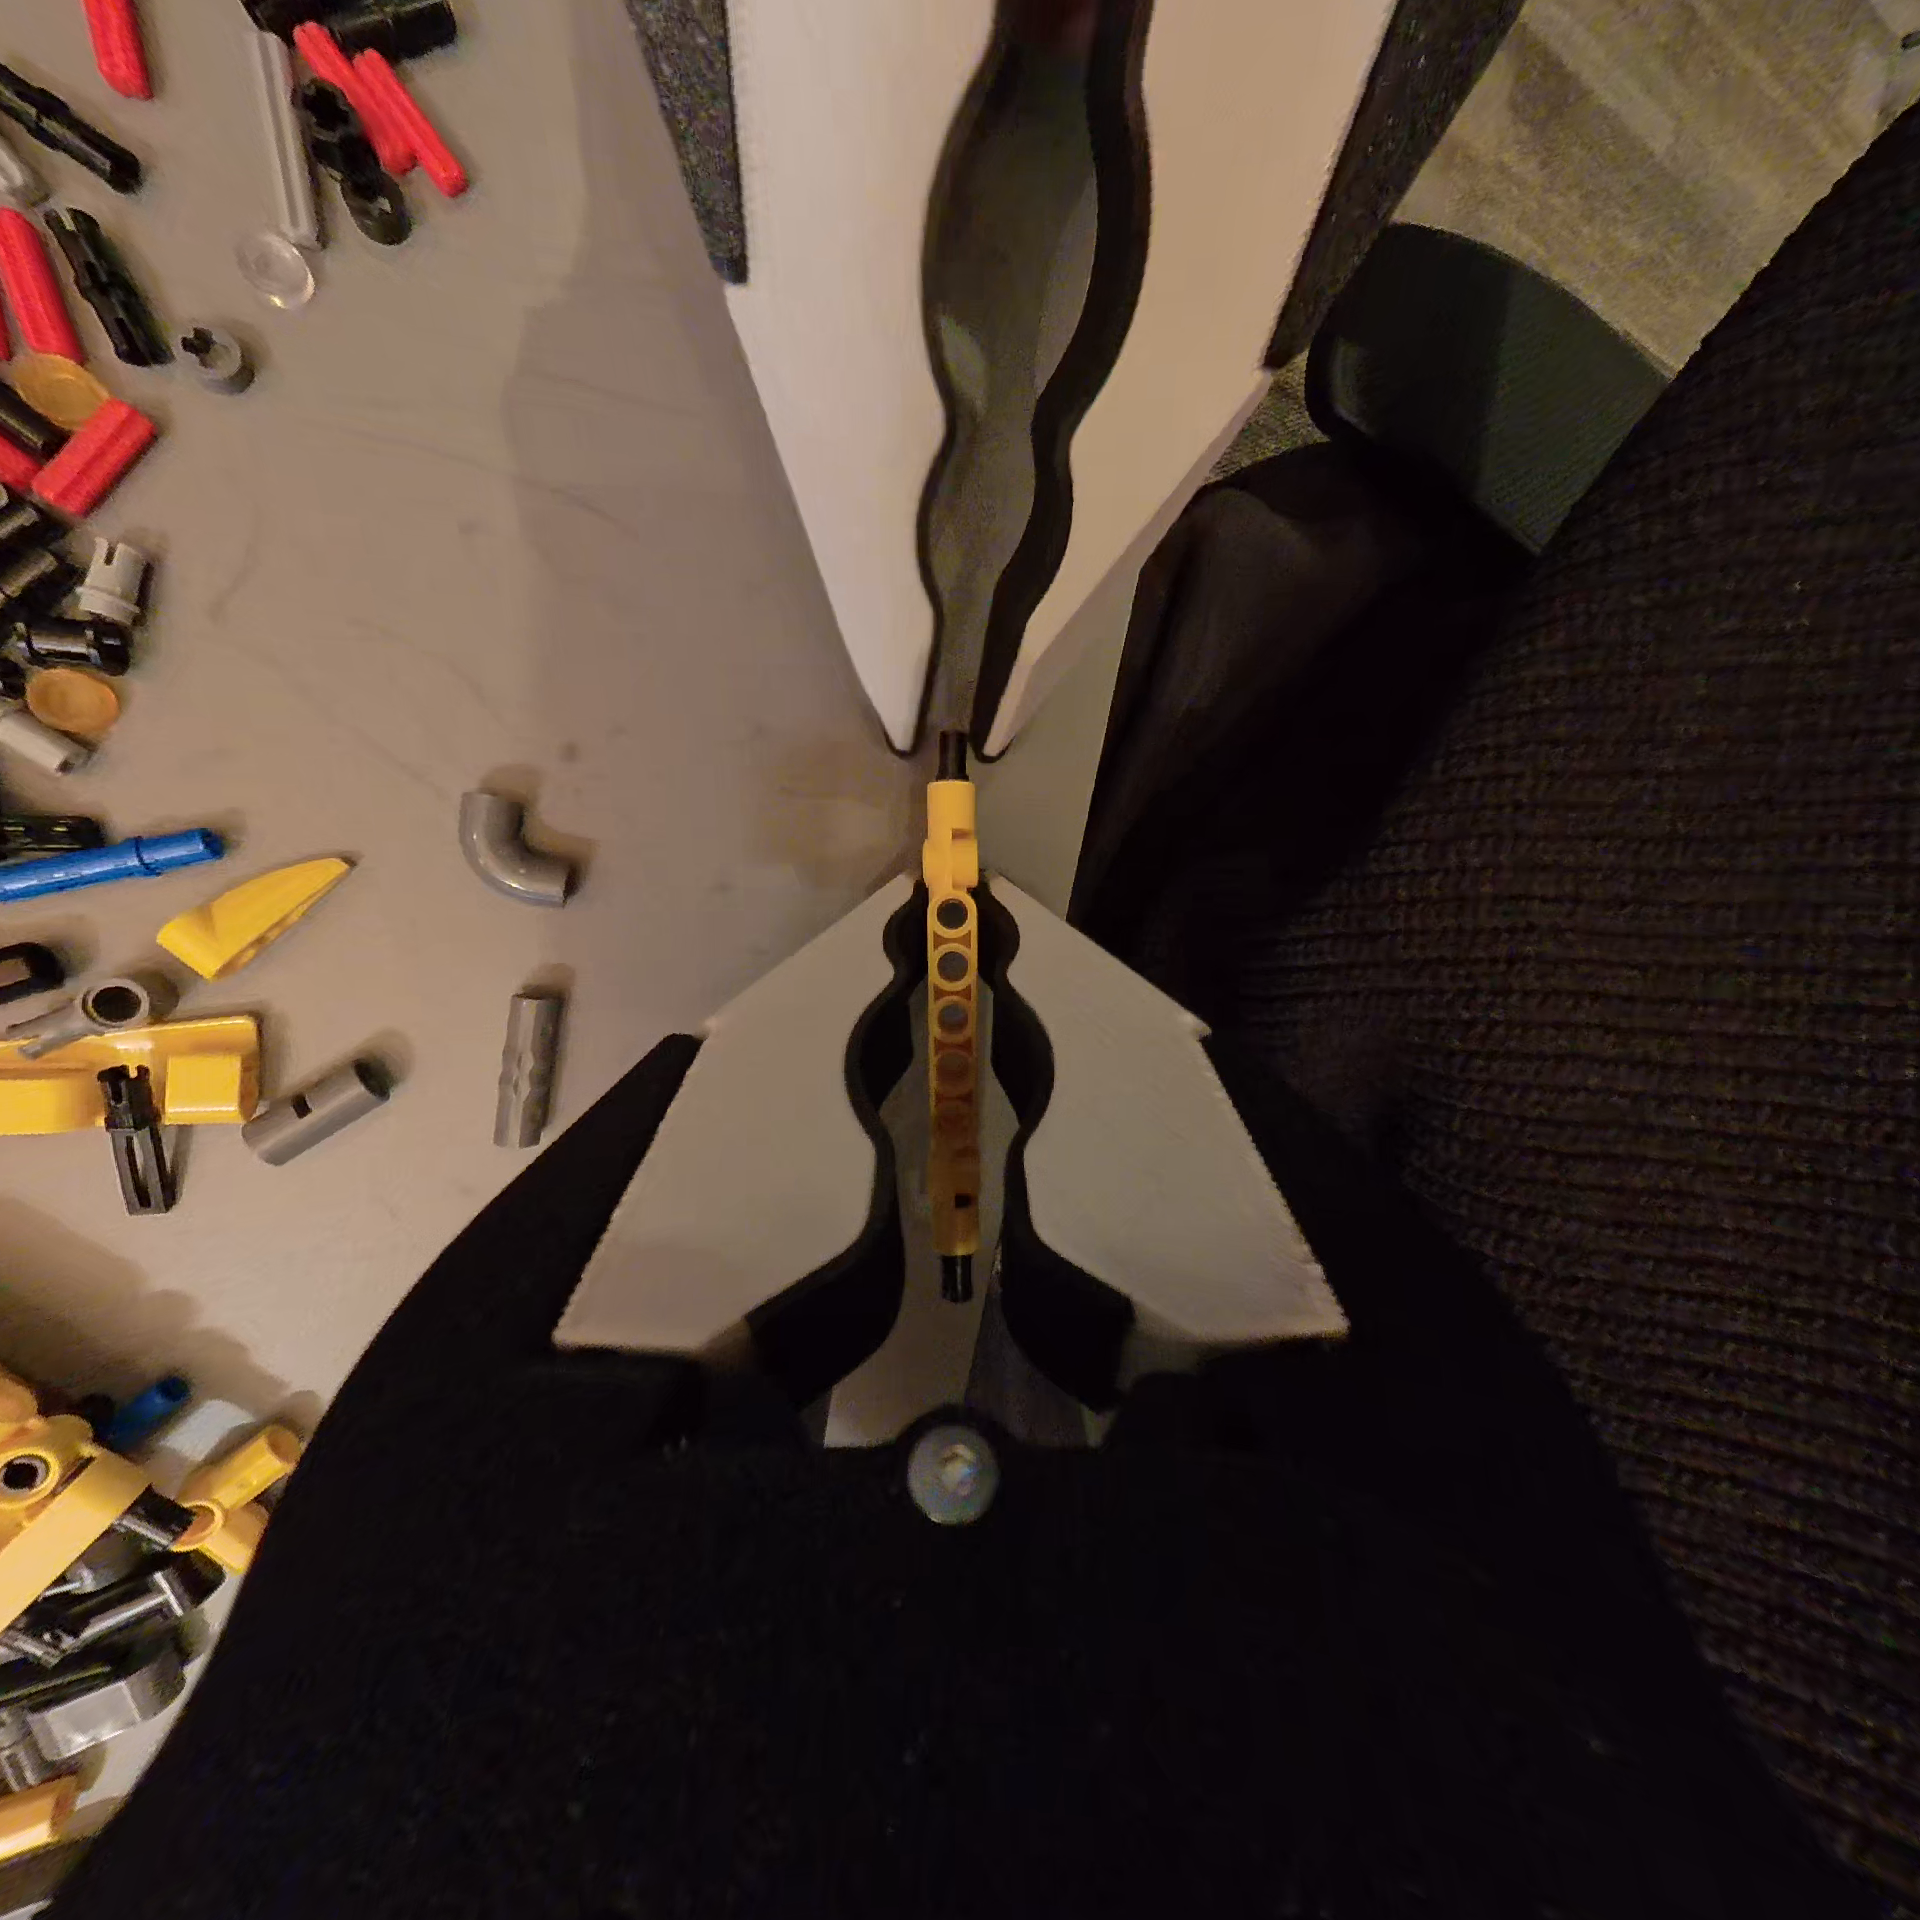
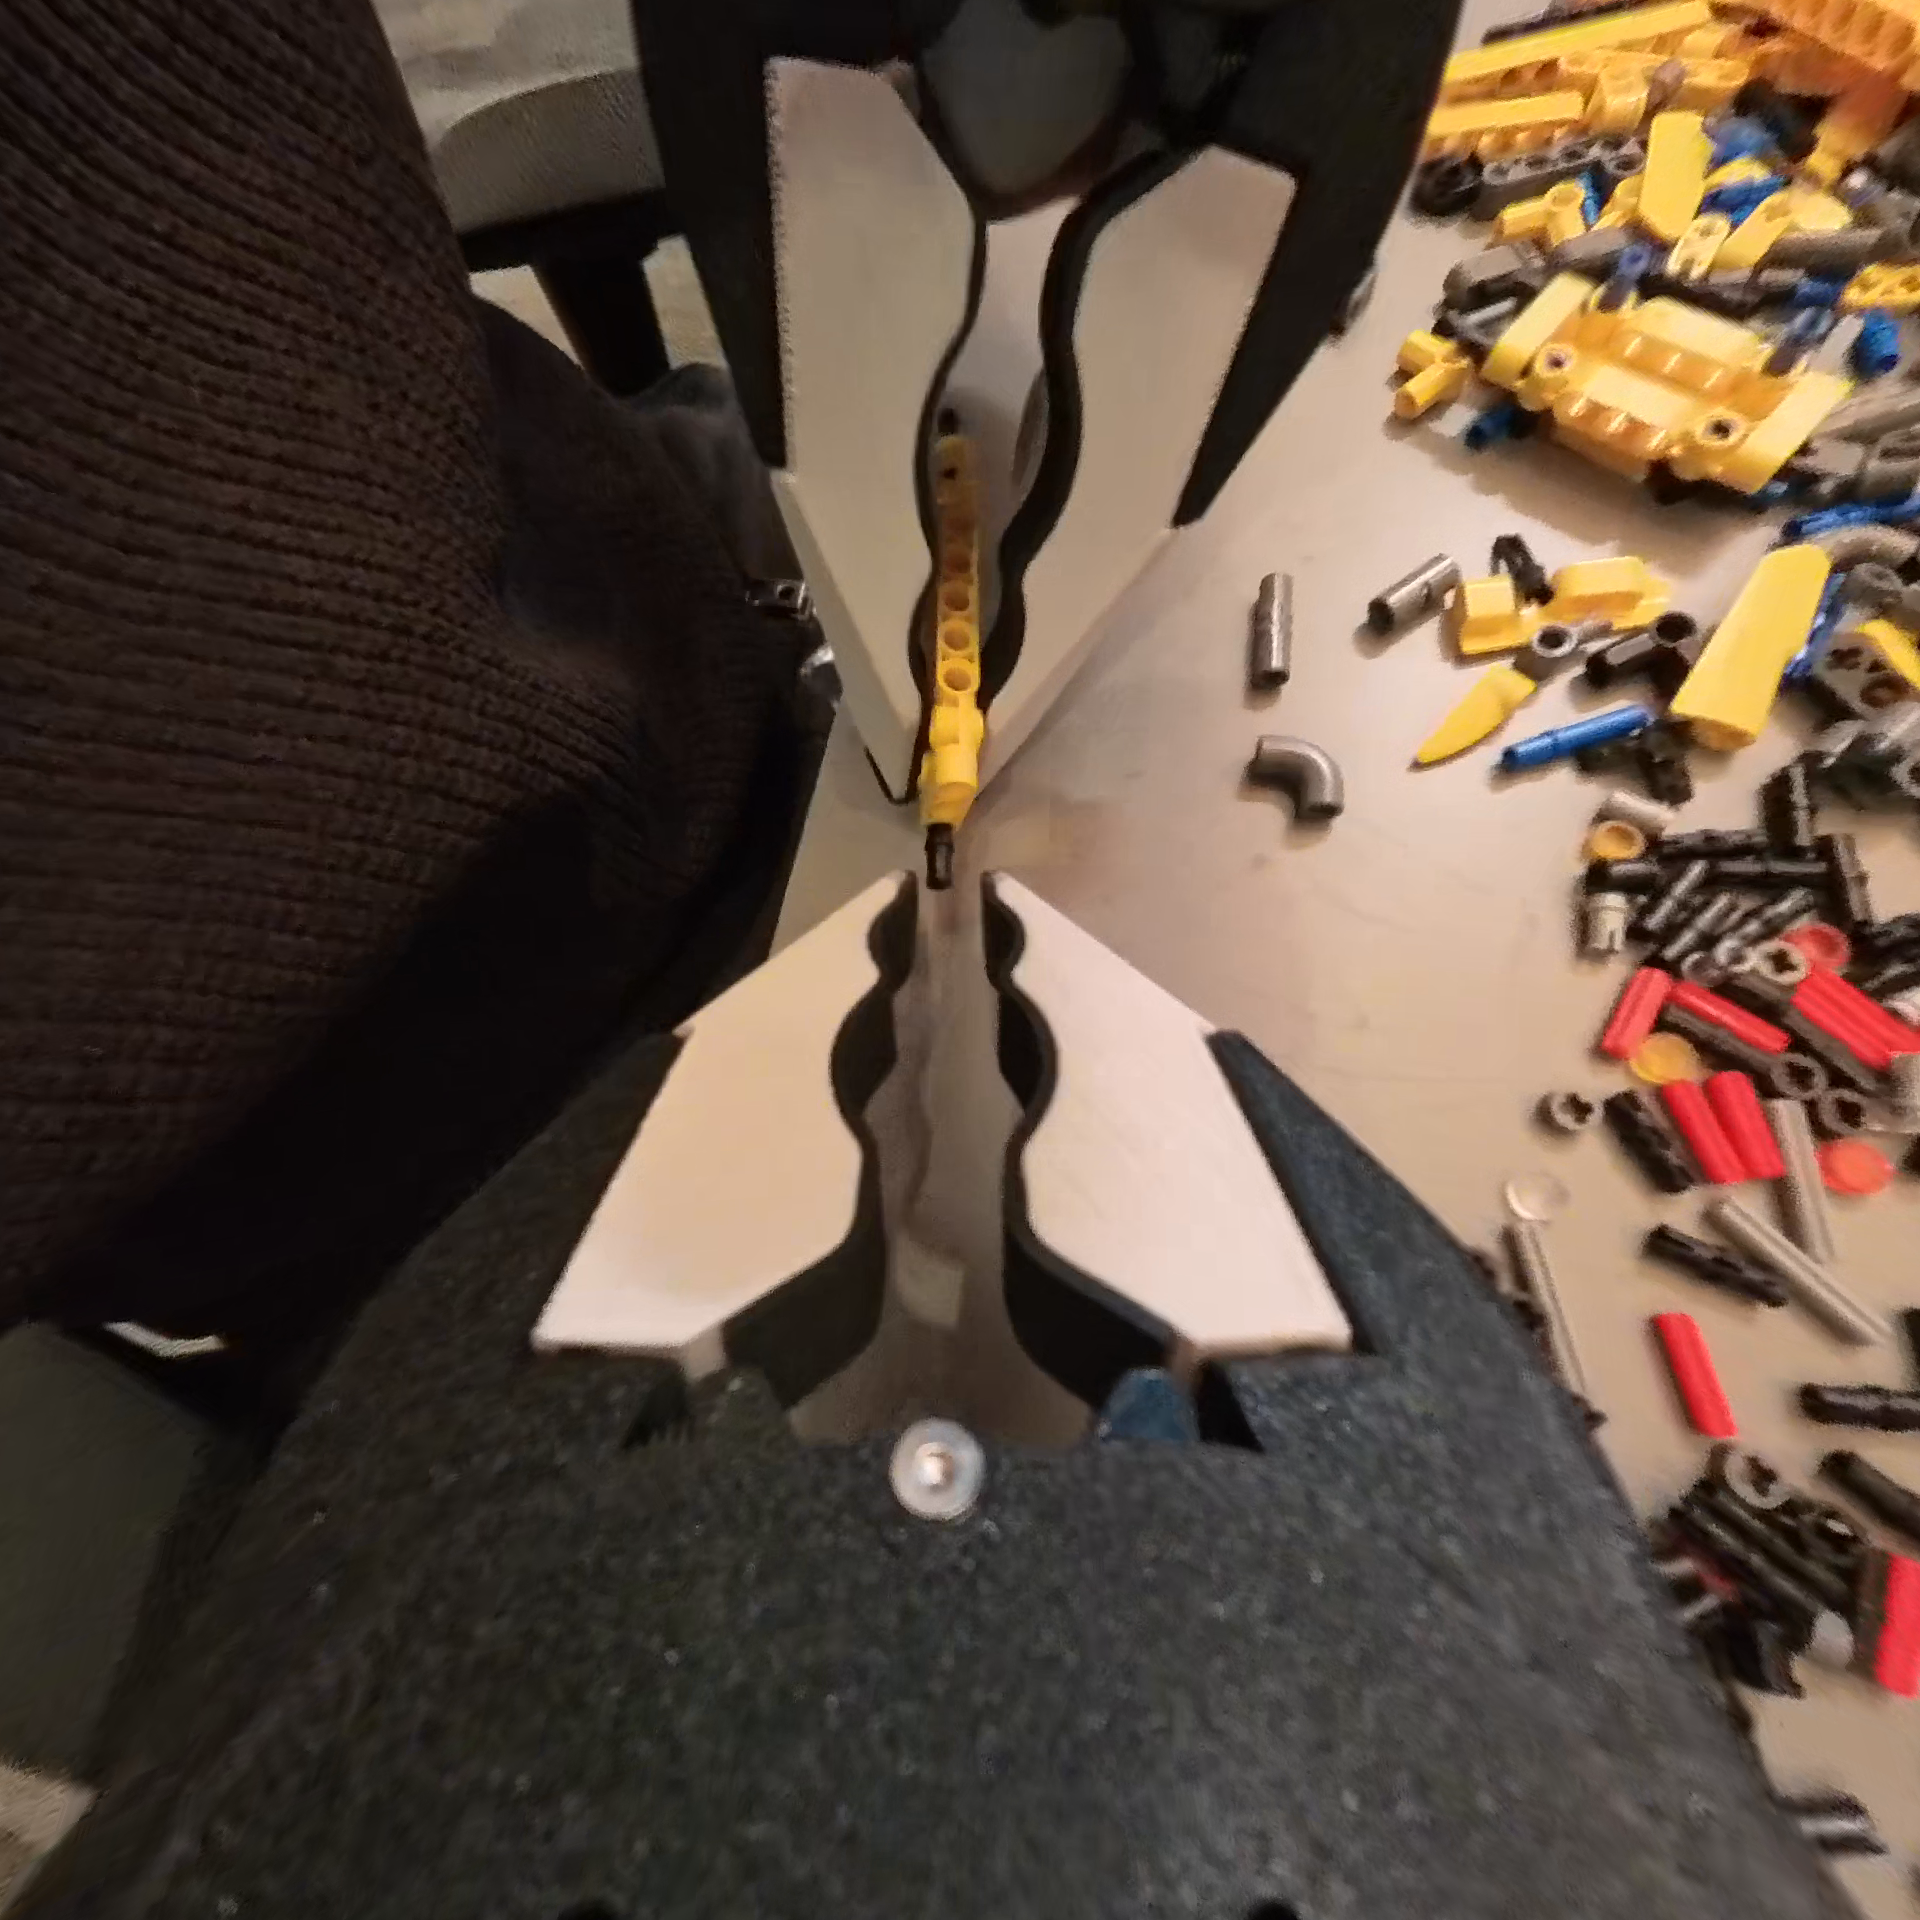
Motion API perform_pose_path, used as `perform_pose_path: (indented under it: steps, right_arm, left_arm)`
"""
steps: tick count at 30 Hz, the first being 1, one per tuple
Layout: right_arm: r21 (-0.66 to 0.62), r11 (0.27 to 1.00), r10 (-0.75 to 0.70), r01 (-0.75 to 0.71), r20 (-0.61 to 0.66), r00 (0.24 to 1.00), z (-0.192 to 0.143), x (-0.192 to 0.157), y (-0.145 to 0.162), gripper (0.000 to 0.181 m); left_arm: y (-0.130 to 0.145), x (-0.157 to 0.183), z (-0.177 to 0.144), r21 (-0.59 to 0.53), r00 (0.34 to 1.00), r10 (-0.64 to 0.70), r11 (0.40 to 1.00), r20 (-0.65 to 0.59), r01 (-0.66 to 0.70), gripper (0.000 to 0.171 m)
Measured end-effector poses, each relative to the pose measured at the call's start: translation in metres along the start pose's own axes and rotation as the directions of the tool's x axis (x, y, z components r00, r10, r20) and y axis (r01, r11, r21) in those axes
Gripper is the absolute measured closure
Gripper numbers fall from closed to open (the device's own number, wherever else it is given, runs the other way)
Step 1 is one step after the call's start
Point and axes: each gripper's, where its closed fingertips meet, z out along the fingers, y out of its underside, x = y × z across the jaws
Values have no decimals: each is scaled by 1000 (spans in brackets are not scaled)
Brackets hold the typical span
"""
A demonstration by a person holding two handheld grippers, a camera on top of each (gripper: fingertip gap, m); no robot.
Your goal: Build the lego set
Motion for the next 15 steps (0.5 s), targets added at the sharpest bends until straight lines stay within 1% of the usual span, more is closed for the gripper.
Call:
perform_pose_path:
  steps: [2, 9, 15]
  right_arm:
    - [9, 1000, -11, 11, 5, 1000, 1, -2, -3, 176]
    - [7, 999, -36, 36, -3, 999, 2, -2, -4, 178]
    - [5, 1000, -4, 4, 31, 1000, 5, -3, -7, 180]
  left_arm:
    - [0, 0, 0, 5, 1000, 2, 1000, 2, -2, 165]
    - [0, 0, 0, 16, 1000, 6, 1000, 7, -6, 165]
    - [0, 0, 0, 0, 1000, 23, 1000, 18, -23, 165]
